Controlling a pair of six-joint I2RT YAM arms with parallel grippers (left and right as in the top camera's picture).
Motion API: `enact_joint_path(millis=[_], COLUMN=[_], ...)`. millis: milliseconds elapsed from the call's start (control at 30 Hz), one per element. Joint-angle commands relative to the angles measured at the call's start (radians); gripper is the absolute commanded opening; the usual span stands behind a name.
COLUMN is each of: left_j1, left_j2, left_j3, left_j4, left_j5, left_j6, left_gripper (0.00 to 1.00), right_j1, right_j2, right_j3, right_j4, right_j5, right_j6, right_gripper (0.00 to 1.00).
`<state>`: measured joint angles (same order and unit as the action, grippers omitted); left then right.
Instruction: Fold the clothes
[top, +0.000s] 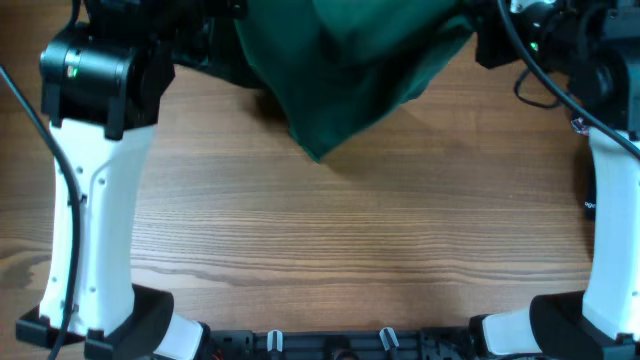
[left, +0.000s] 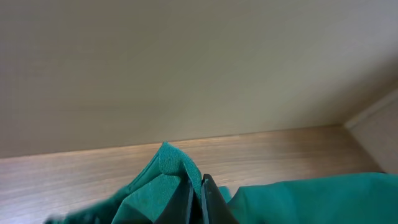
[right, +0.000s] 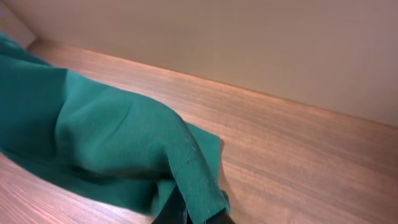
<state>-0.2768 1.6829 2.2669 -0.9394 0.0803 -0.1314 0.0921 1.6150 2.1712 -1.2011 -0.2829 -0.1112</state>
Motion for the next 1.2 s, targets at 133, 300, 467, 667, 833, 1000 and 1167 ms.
enact_joint_path(millis=[133,300,467,667,833,1000,1167], left_j1=[-0.020,-0.021,-0.019,0.062,0.147,0.196,0.196], left_j2=[-0.159,-0.167,-0.059,0.186,0.280,0.275,0.278], left_j3=[0.013,0.013,0.013,0.013,0.013,0.013,0.013], left_j4=[-0.009,-0.120,-0.056,0.410,0.651,0.521,0.212], left_j5=[-0.003,-0.060,-0.117,-0.125,-0.070,0.022,-0.074], left_j6=[-0.009,-0.060,-0.058,0.016,0.012,0.013,0.016], left_gripper=[0.04,0.04,0.04,0.04,0.04,0.04,0.04], right_j1=[-0.013,-0.013,-0.013,-0.024,-0.058,-0.078,-0.078], right_j2=[-0.140,-0.166,-0.063,0.152,0.214,0.201,0.233], right_j3=[0.191,0.224,0.224,0.224,0.224,0.238,0.235], right_j4=[-0.119,-0.186,-0.089,0.359,0.620,0.611,0.320], right_j5=[0.072,0.140,0.152,0.163,0.143,0.015,-0.088], right_j6=[0.014,0.035,0.024,-0.056,-0.092,-0.084,-0.234], right_gripper=[0.04,0.04,0.04,0.04,0.04,0.04,0.04])
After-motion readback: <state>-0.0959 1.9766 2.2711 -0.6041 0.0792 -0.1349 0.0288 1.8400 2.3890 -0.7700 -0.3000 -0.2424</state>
